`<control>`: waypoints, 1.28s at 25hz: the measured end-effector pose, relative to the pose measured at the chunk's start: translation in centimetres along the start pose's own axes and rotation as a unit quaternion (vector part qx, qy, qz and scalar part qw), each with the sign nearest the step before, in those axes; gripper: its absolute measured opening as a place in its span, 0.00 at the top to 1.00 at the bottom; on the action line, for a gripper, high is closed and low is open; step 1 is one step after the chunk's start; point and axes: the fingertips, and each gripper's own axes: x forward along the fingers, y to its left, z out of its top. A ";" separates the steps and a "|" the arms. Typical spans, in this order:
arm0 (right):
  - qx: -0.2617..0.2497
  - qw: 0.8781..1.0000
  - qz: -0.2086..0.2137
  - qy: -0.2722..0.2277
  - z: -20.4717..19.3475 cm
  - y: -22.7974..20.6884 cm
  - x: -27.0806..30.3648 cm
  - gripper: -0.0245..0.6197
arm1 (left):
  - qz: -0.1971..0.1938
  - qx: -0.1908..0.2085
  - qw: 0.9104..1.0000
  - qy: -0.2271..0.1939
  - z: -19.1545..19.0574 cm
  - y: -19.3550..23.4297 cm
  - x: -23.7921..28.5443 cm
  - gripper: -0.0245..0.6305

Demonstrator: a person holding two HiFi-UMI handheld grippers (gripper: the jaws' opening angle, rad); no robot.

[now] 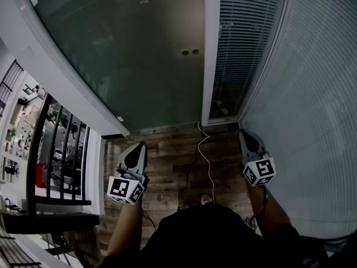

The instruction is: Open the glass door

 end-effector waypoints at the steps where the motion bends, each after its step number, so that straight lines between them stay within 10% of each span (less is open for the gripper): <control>1: -0.001 1.000 -0.001 -0.001 0.1 -0.1 0.1 0.99 | 0.000 0.003 1.000 -0.003 0.1 0.1 0.1 0.95; 32: 0.014 1.000 -0.005 -0.007 -0.5 -8.4 3.1 0.99 | 0.017 0.009 1.000 -0.003 -0.1 0.1 7.1 0.95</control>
